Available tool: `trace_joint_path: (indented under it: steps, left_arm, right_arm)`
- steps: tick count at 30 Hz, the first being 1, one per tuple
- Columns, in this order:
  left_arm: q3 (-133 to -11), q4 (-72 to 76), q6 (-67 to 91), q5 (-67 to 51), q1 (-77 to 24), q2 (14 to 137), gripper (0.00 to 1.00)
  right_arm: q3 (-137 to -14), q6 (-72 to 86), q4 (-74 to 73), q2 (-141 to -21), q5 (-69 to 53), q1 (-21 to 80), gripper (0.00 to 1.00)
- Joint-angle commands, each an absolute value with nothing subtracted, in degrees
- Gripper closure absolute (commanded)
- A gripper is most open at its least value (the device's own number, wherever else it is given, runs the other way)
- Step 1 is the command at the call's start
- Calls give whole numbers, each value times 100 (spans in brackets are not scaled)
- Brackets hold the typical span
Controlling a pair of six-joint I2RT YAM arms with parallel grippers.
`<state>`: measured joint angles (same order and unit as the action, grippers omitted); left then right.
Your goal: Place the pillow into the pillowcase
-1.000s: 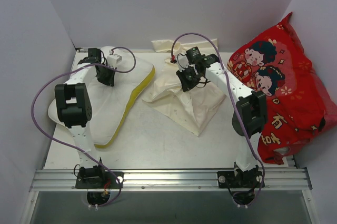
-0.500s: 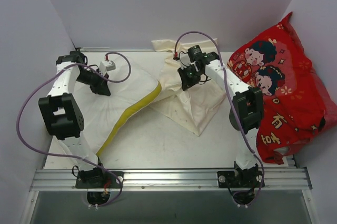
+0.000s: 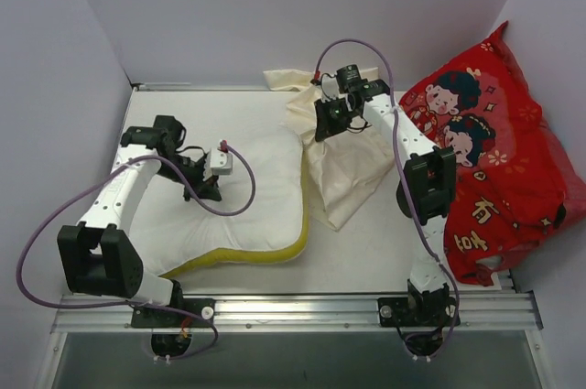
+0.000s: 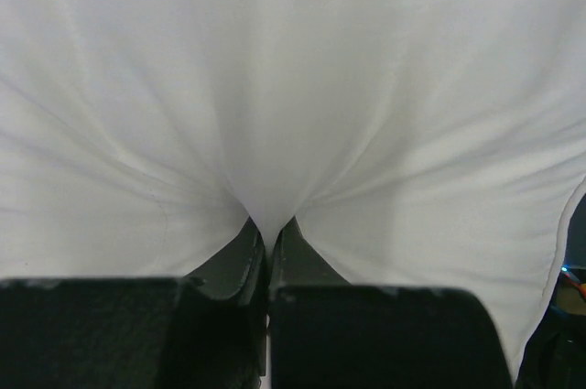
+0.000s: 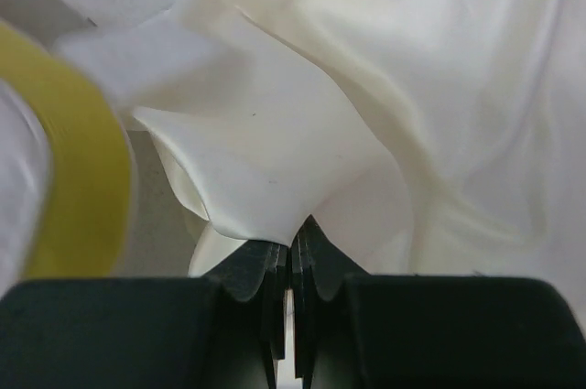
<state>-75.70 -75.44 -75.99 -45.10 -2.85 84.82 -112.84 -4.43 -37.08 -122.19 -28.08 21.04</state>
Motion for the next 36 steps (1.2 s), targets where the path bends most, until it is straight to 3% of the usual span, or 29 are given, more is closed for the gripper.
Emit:
trace_joint_path:
  steps: [1, 10, 18, 27, 30, 36]
  left_arm:
    - [-7252, -8861, -7779, -4756, -860, 7990, 100]
    - [-6566, -8026, -6462, -4351, -1687, 8033, 100]
    - [-6451, -7129, -5091, -3965, -1705, 8033, 100]
    - [-6759, -5032, -3087, -3394, -1406, 7788, 100]
    - [-6417, -4327, -2357, -2893, -1799, 7726, 100]
    - [-5960, -4087, -2434, -2672, -3118, 7962, 100]
  right_arm:
    - [-11435, -141, -3683, -11927, -3287, 2127, 100]
    - [-10530, -606, -3630, -11101, -3288, 2232, 100]
    - [-9958, -1036, -3630, -10618, -3252, 2478, 100]
    - [-9299, -1521, -3639, -10292, -2646, 2742, 100]
    - [-9404, -1451, -3639, -10301, -2628, 2795, 100]
    - [-9878, -1240, -3630, -10573, -2567, 2892, 100]
